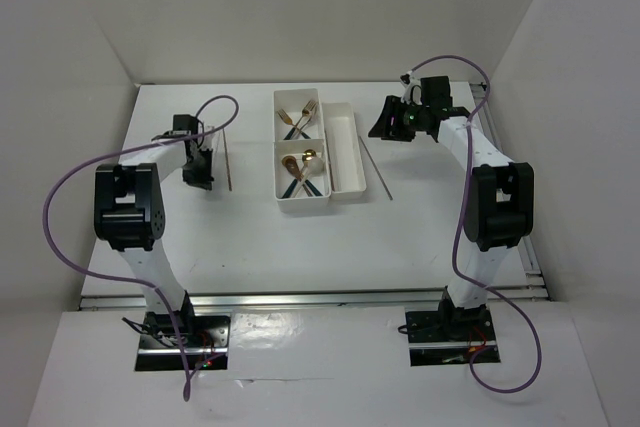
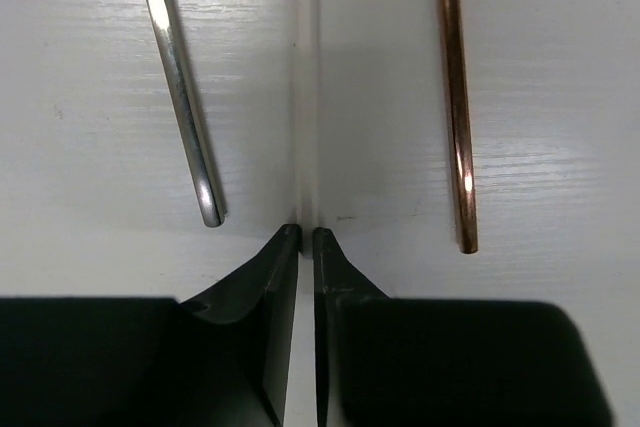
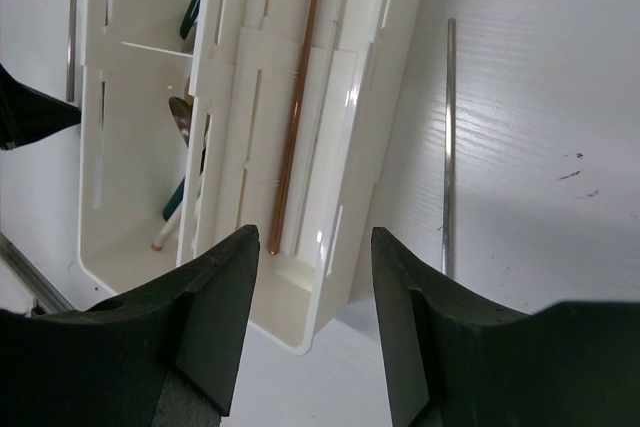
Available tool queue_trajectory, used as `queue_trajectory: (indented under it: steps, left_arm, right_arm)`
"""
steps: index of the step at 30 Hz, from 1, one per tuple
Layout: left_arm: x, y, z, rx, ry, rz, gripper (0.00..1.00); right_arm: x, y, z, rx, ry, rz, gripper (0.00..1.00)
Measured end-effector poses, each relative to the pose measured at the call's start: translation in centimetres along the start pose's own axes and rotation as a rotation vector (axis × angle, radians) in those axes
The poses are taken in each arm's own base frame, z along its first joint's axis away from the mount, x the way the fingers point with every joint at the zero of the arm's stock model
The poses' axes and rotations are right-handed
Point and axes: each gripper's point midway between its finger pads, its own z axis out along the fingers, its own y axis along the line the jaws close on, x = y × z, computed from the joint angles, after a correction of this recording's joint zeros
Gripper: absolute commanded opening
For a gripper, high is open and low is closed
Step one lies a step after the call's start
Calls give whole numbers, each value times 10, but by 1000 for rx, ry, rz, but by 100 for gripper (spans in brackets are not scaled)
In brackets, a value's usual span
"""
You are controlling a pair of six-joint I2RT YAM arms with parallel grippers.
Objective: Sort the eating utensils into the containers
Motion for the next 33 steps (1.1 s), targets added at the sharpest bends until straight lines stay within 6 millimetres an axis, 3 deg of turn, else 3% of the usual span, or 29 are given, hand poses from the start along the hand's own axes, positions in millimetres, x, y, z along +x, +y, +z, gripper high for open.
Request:
queue_trajectory:
  steps: [2,6,15,18,22,25,28,30,33]
  left_arm:
    - [-2,0,1,-2,0,-6,18]
    - [-4,0,2,-7,2,-17,0]
    - [-12,1,0,-11,-16,-17,0]
    - [-24,1,-9,-15,-31,-27,0]
    - [-73,-5,-51,1,-159,-73,0]
    - [-120,-16,-107,38,-327,-107,0]
    - [-152,-33,-162,116,-462,-125,0]
    - [-164,-54,-193,203,-527,-131,0]
    - [-162,-97,-218,353,-541,-123,0]
  right_arm:
    - [0,0,0,1,-1,-2,56]
    - [0,-1,0,3,-1,-6,56]
    - [0,-1,0,3,-1,-13,52]
    - [0,-1,0,3,-1,-17,50]
    - [0,-2,0,4,-1,-25,50]
    - [-1,-4,0,13,-4,-37,50]
    - [-2,-8,0,32,-9,-48,47]
    - [-2,-11,0,48,-13,-50,47]
    - [-3,-14,0,69,-18,-55,47]
